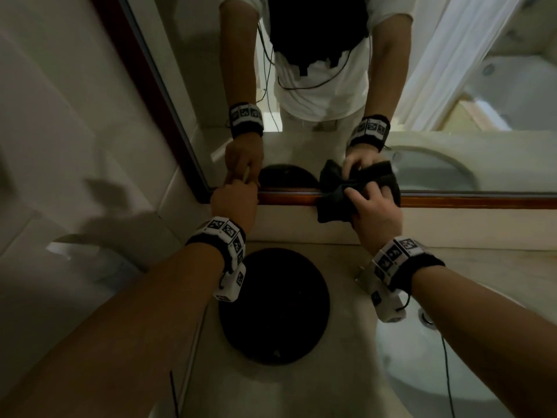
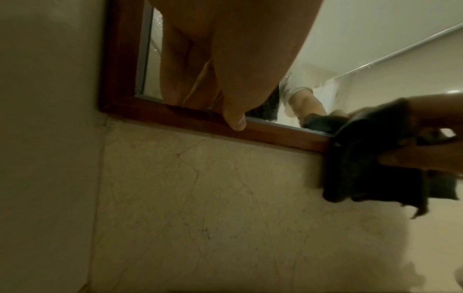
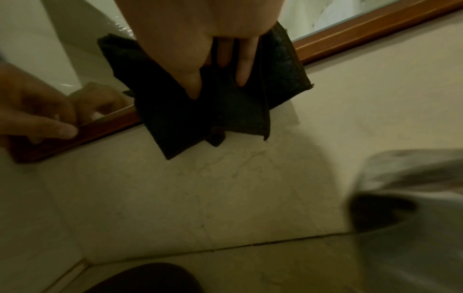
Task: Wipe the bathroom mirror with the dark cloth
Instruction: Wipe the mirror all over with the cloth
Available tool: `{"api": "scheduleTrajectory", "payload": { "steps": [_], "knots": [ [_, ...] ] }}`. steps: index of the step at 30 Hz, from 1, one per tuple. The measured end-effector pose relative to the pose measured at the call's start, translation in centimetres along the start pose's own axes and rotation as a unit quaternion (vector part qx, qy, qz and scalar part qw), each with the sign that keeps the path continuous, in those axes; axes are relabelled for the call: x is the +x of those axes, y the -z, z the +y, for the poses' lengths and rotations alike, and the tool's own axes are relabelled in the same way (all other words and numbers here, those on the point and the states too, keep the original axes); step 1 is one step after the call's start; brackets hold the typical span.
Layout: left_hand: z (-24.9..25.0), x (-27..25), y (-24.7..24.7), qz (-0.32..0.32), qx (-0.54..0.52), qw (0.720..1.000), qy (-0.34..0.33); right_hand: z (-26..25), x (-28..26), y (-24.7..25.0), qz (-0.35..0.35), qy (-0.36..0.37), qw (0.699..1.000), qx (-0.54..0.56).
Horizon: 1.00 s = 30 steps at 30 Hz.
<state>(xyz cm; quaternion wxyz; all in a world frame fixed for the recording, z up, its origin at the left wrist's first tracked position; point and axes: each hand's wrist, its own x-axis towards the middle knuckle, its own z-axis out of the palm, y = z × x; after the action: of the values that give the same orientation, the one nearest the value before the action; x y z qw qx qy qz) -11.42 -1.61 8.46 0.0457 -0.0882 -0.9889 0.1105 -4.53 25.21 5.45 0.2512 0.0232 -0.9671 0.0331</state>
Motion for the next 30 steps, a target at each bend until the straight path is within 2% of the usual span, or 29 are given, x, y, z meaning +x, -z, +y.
{"api": "scheduleTrajectory", "payload": {
  "steps": [2, 4, 5, 8, 9, 11, 12, 14, 16, 19, 23, 26, 30],
  "knots": [
    [0.1, -0.3, 0.5, -0.038, 0.007, 0.999, 0.015, -1.8, 0.6, -0.4, 0.002, 0.028, 1.000, 0.006],
    [0.1, -0.1, 0.3, -0.032, 0.006, 0.999, 0.034, -4.2, 1.5, -0.9, -0.002, 0.057, 0.998, 0.029],
    [0.0, 0.0, 0.3, -0.017, 0.022, 0.999, 0.025, -5.6, 1.9, -1.1, -0.007, 0.068, 0.997, 0.041],
    [0.0, -0.3, 0.2, -0.049, 0.066, 0.997, -0.012, -9.5, 2.9, -1.4, -0.025, 0.068, 0.995, 0.066],
    [-0.1, -0.3, 0.0, -0.014, 0.063, 0.997, -0.028, -10.1, 3.0, -1.5, -0.032, 0.061, 0.995, 0.071],
    [-0.3, -0.8, 1.2, -0.009, 0.038, 0.999, -0.022, -10.4, 3.1, -1.6, -0.036, 0.055, 0.995, 0.078],
    [-0.3, -1.0, 1.0, -0.026, 0.038, 0.999, -0.007, -10.3, 3.0, -1.6, -0.033, 0.058, 0.995, 0.080],
    [-0.6, -0.7, 0.2, -0.018, 0.026, 0.999, 0.005, -9.8, 3.1, -1.7, -0.024, 0.068, 0.994, 0.085],
    [-0.5, -0.4, 0.0, 0.054, 0.031, 0.998, -0.014, -9.4, 3.1, -1.8, -0.011, 0.072, 0.992, 0.099],
    [-0.5, -0.2, -0.8, 0.033, 0.015, 0.999, -0.020, -8.3, 3.0, -1.8, 0.015, 0.060, 0.990, 0.124],
    [-0.6, 0.1, -0.9, 0.039, 0.013, 0.999, -0.002, -5.1, 2.2, -1.6, 0.057, 0.047, 0.988, 0.136],
    [-0.1, 0.3, -0.4, -0.004, 0.032, 0.999, -0.011, -1.8, 1.4, -1.0, 0.060, 0.016, 0.990, 0.123],
    [2.7, -0.5, 1.6, 0.002, 0.027, 0.997, -0.077, 2.5, 0.3, -0.3, 0.039, -0.051, 0.990, 0.124]
  ]
}}
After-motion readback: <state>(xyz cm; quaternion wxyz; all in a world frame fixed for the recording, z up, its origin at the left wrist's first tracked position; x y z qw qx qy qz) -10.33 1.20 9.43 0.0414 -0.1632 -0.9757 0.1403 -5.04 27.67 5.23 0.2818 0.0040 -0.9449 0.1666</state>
